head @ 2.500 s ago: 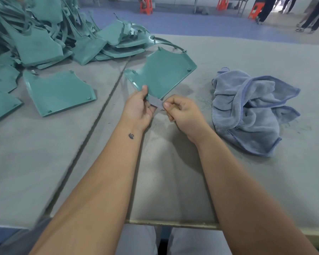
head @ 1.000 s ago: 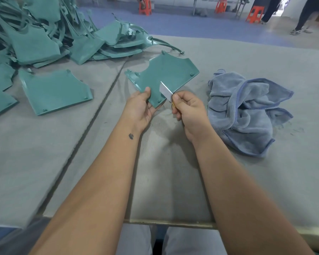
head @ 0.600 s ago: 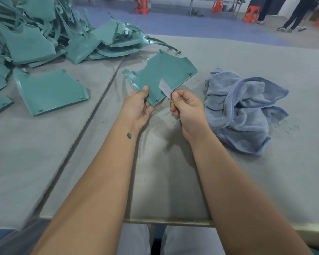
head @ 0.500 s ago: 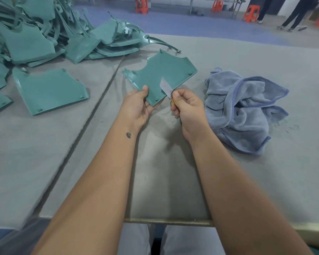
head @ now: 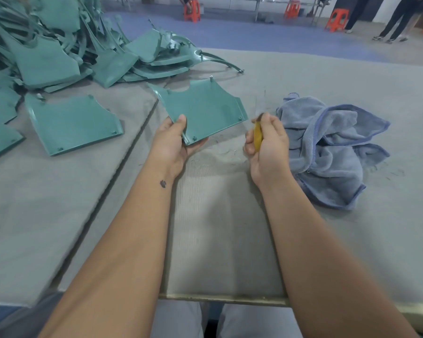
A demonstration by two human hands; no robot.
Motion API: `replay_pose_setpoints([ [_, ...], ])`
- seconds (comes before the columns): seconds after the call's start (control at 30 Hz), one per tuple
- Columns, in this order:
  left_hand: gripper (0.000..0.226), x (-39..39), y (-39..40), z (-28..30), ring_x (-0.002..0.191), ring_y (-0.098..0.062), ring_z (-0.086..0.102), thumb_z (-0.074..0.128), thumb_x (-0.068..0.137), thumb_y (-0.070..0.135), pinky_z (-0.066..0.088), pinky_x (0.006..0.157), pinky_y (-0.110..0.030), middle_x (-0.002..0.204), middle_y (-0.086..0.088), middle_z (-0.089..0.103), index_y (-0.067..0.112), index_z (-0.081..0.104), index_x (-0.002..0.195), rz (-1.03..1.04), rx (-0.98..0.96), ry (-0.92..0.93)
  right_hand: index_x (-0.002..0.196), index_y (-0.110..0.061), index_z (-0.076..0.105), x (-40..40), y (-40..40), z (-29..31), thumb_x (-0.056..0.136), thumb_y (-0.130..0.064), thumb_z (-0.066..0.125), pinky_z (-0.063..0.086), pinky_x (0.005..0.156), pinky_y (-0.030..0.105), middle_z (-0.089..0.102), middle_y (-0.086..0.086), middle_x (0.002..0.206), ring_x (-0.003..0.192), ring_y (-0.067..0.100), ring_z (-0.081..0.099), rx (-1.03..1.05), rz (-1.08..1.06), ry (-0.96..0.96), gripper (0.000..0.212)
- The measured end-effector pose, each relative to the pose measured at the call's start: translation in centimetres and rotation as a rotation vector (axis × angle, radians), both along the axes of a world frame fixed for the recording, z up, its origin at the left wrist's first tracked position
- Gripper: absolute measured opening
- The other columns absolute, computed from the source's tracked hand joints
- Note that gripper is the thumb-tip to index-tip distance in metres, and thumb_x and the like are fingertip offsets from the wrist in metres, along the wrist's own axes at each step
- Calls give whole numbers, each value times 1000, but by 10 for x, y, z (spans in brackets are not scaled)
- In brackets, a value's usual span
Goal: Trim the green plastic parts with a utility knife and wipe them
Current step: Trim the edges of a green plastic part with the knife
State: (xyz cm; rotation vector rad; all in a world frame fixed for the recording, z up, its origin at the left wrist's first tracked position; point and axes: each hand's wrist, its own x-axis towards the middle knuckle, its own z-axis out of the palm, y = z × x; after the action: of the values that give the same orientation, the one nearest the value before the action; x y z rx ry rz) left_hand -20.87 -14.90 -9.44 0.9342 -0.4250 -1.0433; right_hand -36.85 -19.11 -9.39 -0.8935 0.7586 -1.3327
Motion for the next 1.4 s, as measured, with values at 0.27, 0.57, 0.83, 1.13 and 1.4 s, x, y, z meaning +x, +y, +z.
replay_pose_setpoints([
  [0.27, 36, 3, 0, -4, 85, -19, 73, 54, 88, -12, 58, 64, -31, 100, -1, 73, 16, 58, 110, -38, -41, -65, 82, -20, 54, 7, -1, -2, 101, -16, 45, 38, 62, 18, 47, -10, 67, 57, 1, 42, -92, -131, 295, 22],
  [0.57, 39, 4, 3, 1, 93, -20, 68, 45, 95, -9, 59, 63, -32, 112, -2, 66, 17, 53, 122, -31, -66, 55, 77, -19, 52, 8, 1, -9, 98, -7, 45, 30, 44, 20, 51, -5, 56, 44, 7, 36, -229, -17, 425, 26],
  [0.83, 35, 7, 5, 1, 92, -21, 67, 44, 96, -9, 59, 60, -31, 110, -4, 65, 18, 55, 115, -32, -58, 77, 75, -17, 53, 5, -1, -11, 98, -4, 45, 24, 44, 21, 45, -2, 54, 48, 8, 33, -216, 56, 416, 28],
  [1.13, 32, 6, 3, -1, 89, -22, 69, 44, 96, -8, 59, 61, -32, 108, -5, 67, 17, 57, 111, -17, -77, 112, 73, -17, 52, 8, 4, -10, 98, -3, 46, 27, 42, 16, 44, 0, 53, 41, 4, 34, -257, 142, 479, 29],
  [1.4, 34, 7, 3, -2, 88, -20, 70, 45, 96, -8, 59, 63, -32, 107, -3, 68, 16, 55, 117, -27, -83, 73, 90, 1, 54, 8, 2, -15, 99, -5, 42, 26, 42, 17, 39, 2, 59, 43, 2, 31, -282, 114, 579, 16],
])
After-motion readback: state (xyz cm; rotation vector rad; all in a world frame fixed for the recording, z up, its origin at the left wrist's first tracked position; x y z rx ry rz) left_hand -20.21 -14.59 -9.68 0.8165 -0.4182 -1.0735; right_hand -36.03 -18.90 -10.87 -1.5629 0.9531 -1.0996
